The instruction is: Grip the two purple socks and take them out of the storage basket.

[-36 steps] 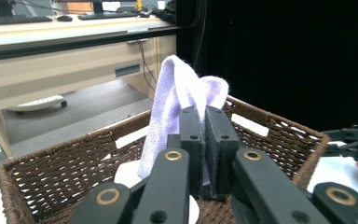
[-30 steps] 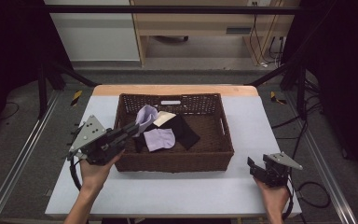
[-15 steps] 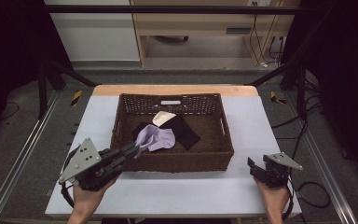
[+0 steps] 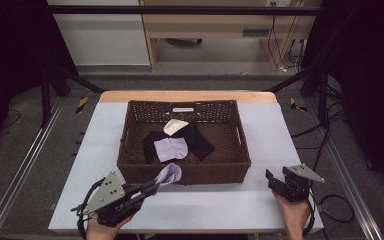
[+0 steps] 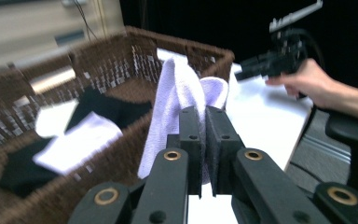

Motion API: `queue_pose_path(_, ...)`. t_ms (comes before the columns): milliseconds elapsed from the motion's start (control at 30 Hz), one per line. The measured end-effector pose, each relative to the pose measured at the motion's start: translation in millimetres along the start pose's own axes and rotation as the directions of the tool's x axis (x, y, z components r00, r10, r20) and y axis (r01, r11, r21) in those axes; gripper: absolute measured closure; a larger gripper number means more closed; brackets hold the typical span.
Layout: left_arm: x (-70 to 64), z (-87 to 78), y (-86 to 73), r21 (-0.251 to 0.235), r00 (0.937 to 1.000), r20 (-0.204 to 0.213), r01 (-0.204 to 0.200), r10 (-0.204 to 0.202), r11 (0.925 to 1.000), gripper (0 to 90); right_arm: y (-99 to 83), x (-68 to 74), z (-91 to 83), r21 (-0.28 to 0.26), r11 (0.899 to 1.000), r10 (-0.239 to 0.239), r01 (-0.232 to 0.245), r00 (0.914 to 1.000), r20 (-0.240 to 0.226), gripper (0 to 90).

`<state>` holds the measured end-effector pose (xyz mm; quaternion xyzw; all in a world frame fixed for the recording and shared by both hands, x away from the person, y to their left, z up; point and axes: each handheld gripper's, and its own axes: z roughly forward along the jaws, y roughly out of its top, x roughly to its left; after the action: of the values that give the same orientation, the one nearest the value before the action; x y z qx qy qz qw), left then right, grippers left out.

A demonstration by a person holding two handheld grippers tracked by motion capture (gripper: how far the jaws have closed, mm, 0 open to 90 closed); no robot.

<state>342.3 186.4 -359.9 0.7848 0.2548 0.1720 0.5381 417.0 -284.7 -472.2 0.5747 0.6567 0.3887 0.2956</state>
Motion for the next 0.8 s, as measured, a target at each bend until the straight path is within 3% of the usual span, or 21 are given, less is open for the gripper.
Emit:
queue_pose_path(267, -3.3, 29.8, -30.1, 0.131, 0.9986, 0.043, 0.027, -0.032, 0.991, 84.7, -0.9, -1.4, 0.4, 0.006, 1.0, -0.004, 0.004, 1.0, 0.001, 35.7)
queue_pose_path(400, -3.1, 47.4, -43.4, 0.206, 0.9995, 0.028, 0.008, -0.014, 0.9785, 84.7, -1.2, -1.4, 1.5, 0.015, 1.0, -0.007, 0.007, 1.0, 0.004, 35.5)
queue_pose_path(467, -0.7, 54.7, -50.4, 0.235, 0.9984, 0.041, 0.027, -0.038, 0.9716, 84.6, -1.4, -1.1, 2.1, 0.018, 1.0, -0.011, 0.011, 0.9999, 0.005, 35.5)
queue_pose_path(700, 2.0, 71.3, -65.3, 0.295, 0.9972, 0.051, 0.037, -0.054, 0.9547, 83.4, -1.6, -0.1, 4.0, 0.027, 1.0, -0.013, 0.013, 0.9999, 0.0, 35.5)
queue_pose_path(800, 1.6, 75.8, -69.0, 0.317, 0.9968, 0.055, 0.038, -0.058, 0.9476, 78.6, -1.8, 0.2, 3.9, 0.031, 0.999, -0.017, 0.017, 0.9999, -0.002, 35.5)
